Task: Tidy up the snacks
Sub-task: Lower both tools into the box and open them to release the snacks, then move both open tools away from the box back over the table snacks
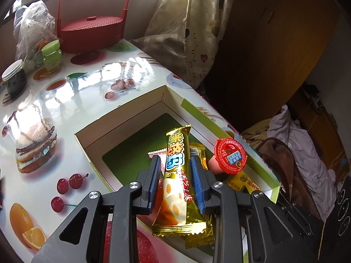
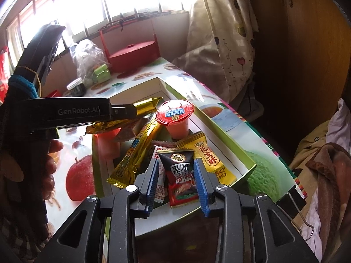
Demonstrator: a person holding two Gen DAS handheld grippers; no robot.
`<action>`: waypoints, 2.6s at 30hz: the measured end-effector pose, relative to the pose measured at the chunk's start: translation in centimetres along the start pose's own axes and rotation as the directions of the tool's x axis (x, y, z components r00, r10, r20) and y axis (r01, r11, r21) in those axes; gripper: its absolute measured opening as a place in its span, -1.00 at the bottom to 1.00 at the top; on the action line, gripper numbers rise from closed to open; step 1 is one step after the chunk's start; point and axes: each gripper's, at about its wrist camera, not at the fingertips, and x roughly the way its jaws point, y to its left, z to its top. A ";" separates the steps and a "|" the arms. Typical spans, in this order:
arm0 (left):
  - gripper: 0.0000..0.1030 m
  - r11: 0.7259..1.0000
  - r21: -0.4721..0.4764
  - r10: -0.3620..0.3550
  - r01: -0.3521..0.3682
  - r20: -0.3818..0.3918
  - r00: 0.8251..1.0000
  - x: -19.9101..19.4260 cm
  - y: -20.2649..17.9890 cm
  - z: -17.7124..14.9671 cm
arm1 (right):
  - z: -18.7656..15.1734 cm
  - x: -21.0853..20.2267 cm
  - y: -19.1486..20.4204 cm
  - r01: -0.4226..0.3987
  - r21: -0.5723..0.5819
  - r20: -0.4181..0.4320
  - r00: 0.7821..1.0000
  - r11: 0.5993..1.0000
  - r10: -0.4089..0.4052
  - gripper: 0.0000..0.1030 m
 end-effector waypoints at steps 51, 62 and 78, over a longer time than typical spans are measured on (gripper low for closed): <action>0.01 0.989 0.008 0.141 -0.145 0.185 0.973 -9.1 3.7 -4.2 | 0.6 -0.8 4.9 0.009 -0.071 0.047 0.999 0.997 -0.006 -0.02; 0.01 0.978 -0.021 0.209 -0.209 0.198 0.958 -10.7 6.4 -5.4 | 1.6 -0.1 7.9 -0.034 -0.130 0.047 0.998 0.991 0.041 -0.01; 0.01 0.957 -0.111 0.285 -0.268 0.198 0.938 -12.7 11.6 -6.7 | 3.2 2.0 13.3 -0.097 -0.240 0.026 0.994 0.966 0.106 0.00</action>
